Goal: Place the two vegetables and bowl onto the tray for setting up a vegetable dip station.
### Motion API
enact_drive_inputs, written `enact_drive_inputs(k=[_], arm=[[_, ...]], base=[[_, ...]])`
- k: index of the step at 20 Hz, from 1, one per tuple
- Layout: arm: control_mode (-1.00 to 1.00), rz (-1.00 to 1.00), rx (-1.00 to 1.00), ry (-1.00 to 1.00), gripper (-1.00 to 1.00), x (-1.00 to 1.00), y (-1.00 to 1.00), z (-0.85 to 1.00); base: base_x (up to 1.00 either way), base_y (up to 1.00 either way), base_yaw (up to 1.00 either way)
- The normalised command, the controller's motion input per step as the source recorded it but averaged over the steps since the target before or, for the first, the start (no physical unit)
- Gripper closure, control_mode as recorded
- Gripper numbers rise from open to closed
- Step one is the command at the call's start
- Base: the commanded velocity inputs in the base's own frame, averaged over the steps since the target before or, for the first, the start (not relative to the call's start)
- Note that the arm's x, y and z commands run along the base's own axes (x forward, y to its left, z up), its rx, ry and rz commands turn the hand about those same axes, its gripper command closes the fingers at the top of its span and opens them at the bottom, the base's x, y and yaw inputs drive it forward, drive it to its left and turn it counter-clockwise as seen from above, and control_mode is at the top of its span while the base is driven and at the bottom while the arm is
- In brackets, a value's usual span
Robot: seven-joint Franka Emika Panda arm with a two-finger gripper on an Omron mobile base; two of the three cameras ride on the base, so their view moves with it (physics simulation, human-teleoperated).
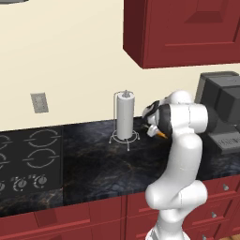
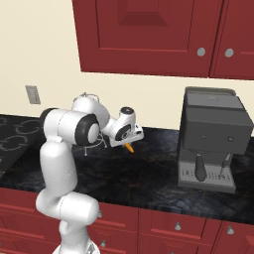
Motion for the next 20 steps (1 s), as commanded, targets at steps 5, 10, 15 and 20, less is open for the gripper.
enact_drive_inputs(k=[5,10,15,20], arm=[[-1.0,-0.01,0.0,-0.07,1.0,-0.48,-0.11,0.33],[-1.0,0.0,0.0,-0.11,1.0,-0.75,-0.03,0.26],[-1.0,0.0,-0.04,-0.13,1.0,-0.92,0.0,0.23],[-1.0,0.0,-0.03,-0.05,1.0,-0.6,0.0,0.36]], base=[[0.0,0.0,0.0],[0.0,0.0,0.0],[0.0,0.0,0.0],[0.0,0.0,0.0]])
